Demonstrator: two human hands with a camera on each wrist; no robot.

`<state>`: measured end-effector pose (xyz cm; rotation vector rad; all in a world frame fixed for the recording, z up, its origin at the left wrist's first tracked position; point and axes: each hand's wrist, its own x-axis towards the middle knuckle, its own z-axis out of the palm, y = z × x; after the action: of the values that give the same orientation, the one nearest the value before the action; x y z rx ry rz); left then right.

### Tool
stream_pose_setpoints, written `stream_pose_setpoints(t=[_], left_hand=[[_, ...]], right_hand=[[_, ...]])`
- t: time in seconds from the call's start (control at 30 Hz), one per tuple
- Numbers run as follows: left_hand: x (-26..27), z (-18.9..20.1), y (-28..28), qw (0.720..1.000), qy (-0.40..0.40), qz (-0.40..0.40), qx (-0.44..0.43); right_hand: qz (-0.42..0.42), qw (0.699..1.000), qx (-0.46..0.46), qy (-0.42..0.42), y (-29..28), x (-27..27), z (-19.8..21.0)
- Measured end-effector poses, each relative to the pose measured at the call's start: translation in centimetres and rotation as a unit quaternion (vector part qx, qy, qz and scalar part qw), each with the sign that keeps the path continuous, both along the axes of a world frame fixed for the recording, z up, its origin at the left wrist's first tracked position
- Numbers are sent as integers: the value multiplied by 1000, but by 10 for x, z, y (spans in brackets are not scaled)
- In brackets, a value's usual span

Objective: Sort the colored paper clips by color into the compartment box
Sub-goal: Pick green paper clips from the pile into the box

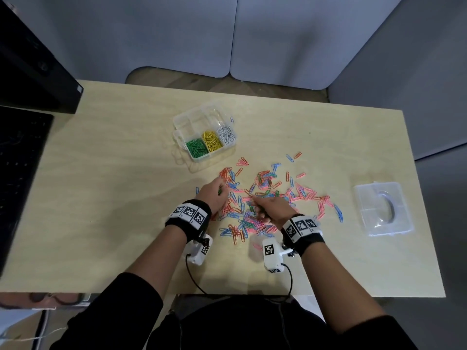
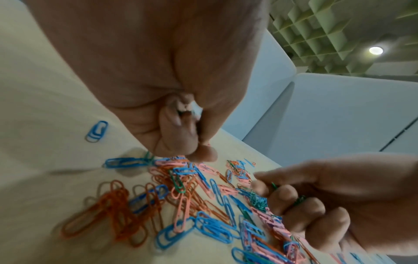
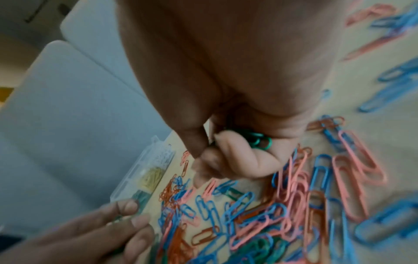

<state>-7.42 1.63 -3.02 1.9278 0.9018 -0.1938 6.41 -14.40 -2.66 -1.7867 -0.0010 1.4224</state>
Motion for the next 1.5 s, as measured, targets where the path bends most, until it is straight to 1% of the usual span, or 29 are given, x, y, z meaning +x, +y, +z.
stream_pose_setpoints(t=[0.03, 0.1, 0.13, 0.17, 0.2, 0.27, 0.3, 0.33, 0.37, 0.4, 0.43, 0.47, 0.5, 0.53, 0.57, 0.6, 0.63, 0.73, 0.77, 0.83, 0.93, 1.0, 1.07, 1.13, 1.2, 1.27, 1.33, 1.43, 1.5], left_hand=[[-3, 2, 0, 1000, -3, 5, -9], [-8, 6, 0, 999, -24, 25, -28], [-12, 8, 1, 998, -36, 43, -31], [-15, 9, 1, 997, -43, 62, -31], [-18, 9, 3, 996, -40, 80, -27], [-22, 12, 6, 993, -15, 114, -17], [-24, 13, 7, 992, -5, 128, -13], [-26, 16, 8, 990, -1, 139, -7], [-28, 18, 9, 989, 3, 145, 3], [-30, 19, 9, 989, 7, 148, 12], [-32, 19, 9, 989, 16, 146, 20], [-33, 18, 8, 989, 29, 140, 28], [-35, 16, 6, 990, 47, 126, 42], [-36, 15, 3, 990, 68, 106, 61], [-37, 14, 0, 989, 88, 88, 80], [-38, 13, -4, 987, 100, 80, 94], [-37, 12, -8, 986, 105, 82, 101], [-31, 12, -17, 983, 111, 109, 102], [-29, 12, -19, 982, 113, 119, 99], [-25, 12, -22, 980, 116, 134, 85], [-22, 11, -21, 982, 121, 132, 63], [-22, 12, -16, 983, 124, 121, 64], [-23, 12, -12, 985, 113, 109, 65], [-22, 12, -10, 989, 100, 98, 51], [-19, 15, -10, 991, 104, 86, 22], [-15, 17, -13, 993, 97, 66, -13], [-13, 19, -18, 996, 73, 52, -28], [-10, 15, -28, 999, 38, 8, -30], [-9, 12, -39, 999, 20, -11, -44]], right_hand=[[7, 1000, -3, -21, 2, -1, 0], [64, 992, -48, -97, 2, 2, 0], [79, 989, -65, -106, 1, 2, 2], [67, 993, -65, -67, 0, 2, 3], [30, 998, -47, 2, 0, 0, 5], [-56, 989, 11, 137, -1, -2, 9], [-78, 981, 36, 176, -2, -3, 9], [-90, 977, 51, 186, -3, -4, 9], [-99, 977, 58, 179, -2, -3, 8], [-110, 981, 52, 154, 0, -3, 8], [-112, 988, 36, 103, 1, -3, 9], [-94, 995, 11, 18, 1, -2, 10], [-48, 995, -17, -82, 0, -1, 11], [21, 983, -44, -177, -2, 0, 10], [88, 964, -69, -242, -4, 1, 8], [141, 945, -96, -280, -5, 2, 6], [172, 930, -117, -303, -4, 0, 5], [222, 895, -164, -350, 3, -11, 0], [226, 889, -166, -362, 6, -15, -3], [216, 895, -140, -363, 8, -20, -11], [195, 916, -74, -342, 1, -21, -16], [152, 942, -24, -300, -4, -17, -15], [78, 974, 18, -211, -9, -11, -11], [-4, 994, 68, -91, -12, -5, -2], [-73, 989, 127, 9, -16, -3, 7], [-109, 978, 166, 68, -21, -2, 15], [-141, 963, 194, 120, -29, -2, 21], [-181, 947, 191, 186, -45, -3, 28], [-197, 947, 150, 205, -56, -3, 27]])
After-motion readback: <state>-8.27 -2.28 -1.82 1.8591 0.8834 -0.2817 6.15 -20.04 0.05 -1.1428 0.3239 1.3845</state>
